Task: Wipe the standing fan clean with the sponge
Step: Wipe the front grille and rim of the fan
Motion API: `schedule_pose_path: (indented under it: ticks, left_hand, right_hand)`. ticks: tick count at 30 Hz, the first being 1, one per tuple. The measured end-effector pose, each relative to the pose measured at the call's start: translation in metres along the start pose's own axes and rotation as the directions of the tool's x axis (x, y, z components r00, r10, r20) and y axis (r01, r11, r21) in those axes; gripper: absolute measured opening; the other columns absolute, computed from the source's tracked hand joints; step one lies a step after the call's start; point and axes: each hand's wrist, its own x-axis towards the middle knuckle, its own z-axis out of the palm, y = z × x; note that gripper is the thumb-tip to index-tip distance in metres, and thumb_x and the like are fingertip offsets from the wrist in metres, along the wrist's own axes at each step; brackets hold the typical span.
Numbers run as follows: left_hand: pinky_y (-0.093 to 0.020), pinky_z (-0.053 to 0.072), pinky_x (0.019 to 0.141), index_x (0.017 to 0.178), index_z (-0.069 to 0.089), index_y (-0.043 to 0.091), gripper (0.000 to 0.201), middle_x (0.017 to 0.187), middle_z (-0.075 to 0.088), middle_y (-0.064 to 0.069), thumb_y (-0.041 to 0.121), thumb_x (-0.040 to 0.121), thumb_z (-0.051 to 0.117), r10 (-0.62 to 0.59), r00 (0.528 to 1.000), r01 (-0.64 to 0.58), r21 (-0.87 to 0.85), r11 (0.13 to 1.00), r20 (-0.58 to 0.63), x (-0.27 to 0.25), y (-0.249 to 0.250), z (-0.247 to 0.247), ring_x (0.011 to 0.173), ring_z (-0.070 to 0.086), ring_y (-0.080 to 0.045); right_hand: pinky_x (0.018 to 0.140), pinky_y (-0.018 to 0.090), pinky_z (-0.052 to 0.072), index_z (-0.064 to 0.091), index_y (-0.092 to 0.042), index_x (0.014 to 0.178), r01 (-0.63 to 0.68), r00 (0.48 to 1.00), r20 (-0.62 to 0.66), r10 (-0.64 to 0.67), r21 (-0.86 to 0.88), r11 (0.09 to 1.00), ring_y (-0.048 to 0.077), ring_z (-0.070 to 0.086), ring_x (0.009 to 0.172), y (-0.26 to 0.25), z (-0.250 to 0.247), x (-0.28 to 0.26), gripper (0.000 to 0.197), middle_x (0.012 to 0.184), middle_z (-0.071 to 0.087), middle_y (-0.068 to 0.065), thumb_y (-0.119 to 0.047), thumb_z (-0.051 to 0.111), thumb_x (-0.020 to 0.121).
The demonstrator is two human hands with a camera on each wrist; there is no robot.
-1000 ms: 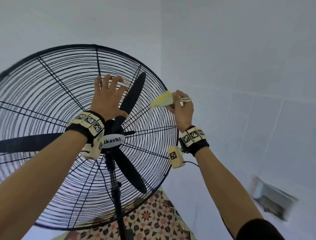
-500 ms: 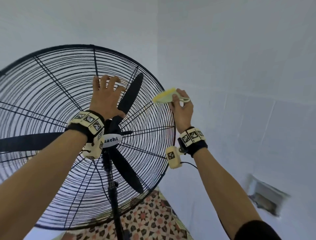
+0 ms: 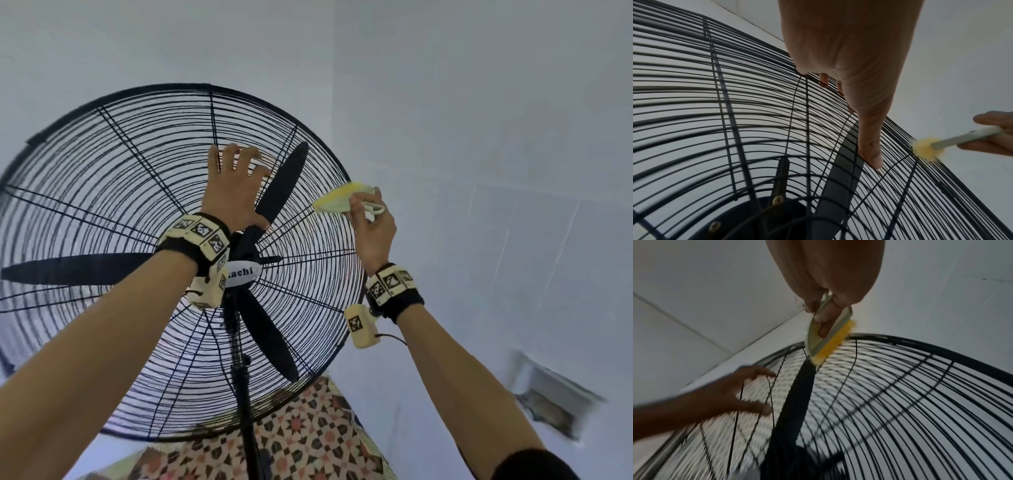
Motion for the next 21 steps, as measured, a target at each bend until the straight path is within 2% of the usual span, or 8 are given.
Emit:
schedule_pose_path:
  ticks: [3, 5, 8, 12, 14, 17, 19, 21]
  left_hand:
    - [-0.067, 0.006, 0.123, 0.144, 0.046, 0.024, 0.109, 0.156, 0.023, -0.006, 0.074, 0.056, 0.087, -0.004, 1.000, 0.004, 0.002, 1.000, -0.002, 0.000, -0.003, 0.001, 0.149, 0.016, -0.041]
    - [-0.067, 0.006, 0.123, 0.143, 0.048, 0.024, 0.108, 0.156, 0.024, -0.006, 0.073, 0.055, 0.087, 0.002, 1.000, -0.002, -0.003, 1.000, -0.010, -0.001, -0.003, 0.002, 0.148, 0.017, -0.041]
    - [-0.066, 0.004, 0.123, 0.140, 0.049, 0.024, 0.106, 0.155, 0.027, -0.006, 0.071, 0.054, 0.088, 0.014, 1.000, -0.014, -0.018, 1.000, -0.025, 0.000, -0.001, 0.002, 0.148, 0.017, -0.040]
    - [-0.066, 0.002, 0.124, 0.139, 0.049, 0.024, 0.104, 0.154, 0.027, -0.006, 0.069, 0.054, 0.090, 0.012, 1.000, -0.013, -0.039, 0.999, -0.027, -0.001, -0.001, 0.003, 0.148, 0.017, -0.040]
    - [-0.066, 0.002, 0.124, 0.139, 0.050, 0.023, 0.104, 0.153, 0.028, -0.005, 0.068, 0.053, 0.091, 0.007, 0.999, -0.008, -0.047, 0.999, -0.033, -0.001, -0.004, 0.004, 0.148, 0.017, -0.040]
    - [-0.066, 0.004, 0.123, 0.140, 0.050, 0.022, 0.106, 0.153, 0.029, -0.005, 0.070, 0.054, 0.089, 0.002, 1.000, -0.002, -0.030, 1.000, -0.025, -0.002, -0.003, 0.003, 0.147, 0.018, -0.040]
    - [-0.066, 0.007, 0.123, 0.139, 0.051, 0.022, 0.106, 0.153, 0.029, -0.005, 0.071, 0.054, 0.089, 0.004, 1.000, -0.005, -0.019, 1.000, -0.030, -0.001, 0.000, 0.001, 0.147, 0.019, -0.040]
    - [-0.066, 0.008, 0.123, 0.140, 0.050, 0.023, 0.106, 0.154, 0.029, -0.005, 0.072, 0.054, 0.088, 0.008, 1.000, -0.008, -0.011, 1.000, -0.030, 0.000, 0.002, 0.001, 0.147, 0.019, -0.039]
  right_hand:
    - [0.080, 0.045, 0.064, 0.072, -0.011, 0.106, 0.060, 0.983, 0.180, -0.032, -0.157, 0.986, 0.006, 0.069, 0.108, 0.002, 0.006, -0.034, 0.017, 0.143, 0.057, 0.004, -0.025, 0.070, 0.098]
    - [0.077, 0.037, 0.064, 0.073, -0.010, 0.107, 0.097, 0.960, 0.276, -0.054, -0.146, 0.984, 0.002, 0.066, 0.114, 0.001, 0.005, -0.043, 0.016, 0.149, 0.053, 0.006, -0.022, 0.070, 0.098]
    - [0.080, 0.024, 0.061, 0.073, -0.010, 0.105, 0.075, 0.993, 0.098, -0.067, -0.086, 0.993, -0.003, 0.064, 0.112, -0.004, 0.000, -0.020, 0.012, 0.152, 0.050, 0.004, -0.019, 0.069, 0.098]
    - [0.089, 0.027, 0.060, 0.072, -0.011, 0.105, 0.053, 0.999, -0.003, -0.054, -0.053, 0.997, -0.015, 0.056, 0.119, -0.003, 0.003, -0.007, 0.011, 0.153, 0.050, 0.007, -0.019, 0.070, 0.098]
    - [0.076, 0.025, 0.061, 0.072, -0.012, 0.104, 0.064, 0.992, 0.111, -0.054, -0.092, 0.994, -0.008, 0.065, 0.106, 0.001, 0.011, -0.032, 0.009, 0.154, 0.050, 0.009, -0.018, 0.070, 0.098]
    - [0.059, 0.044, 0.055, 0.073, -0.018, 0.103, 0.120, 0.940, 0.335, -0.069, -0.135, 0.984, 0.011, 0.072, 0.091, 0.003, 0.018, -0.069, 0.007, 0.161, 0.039, 0.011, -0.017, 0.070, 0.097]
    - [0.058, 0.037, 0.051, 0.073, -0.016, 0.104, 0.120, 0.944, 0.321, -0.075, -0.124, 0.985, 0.014, 0.071, 0.086, 0.000, 0.016, -0.068, 0.008, 0.158, 0.042, 0.006, -0.017, 0.071, 0.096]
    - [0.056, 0.031, 0.052, 0.073, -0.011, 0.106, 0.089, 0.984, 0.167, -0.068, -0.122, 0.989, 0.000, 0.063, 0.067, -0.006, 0.010, -0.051, 0.013, 0.148, 0.052, -0.002, -0.019, 0.071, 0.097]
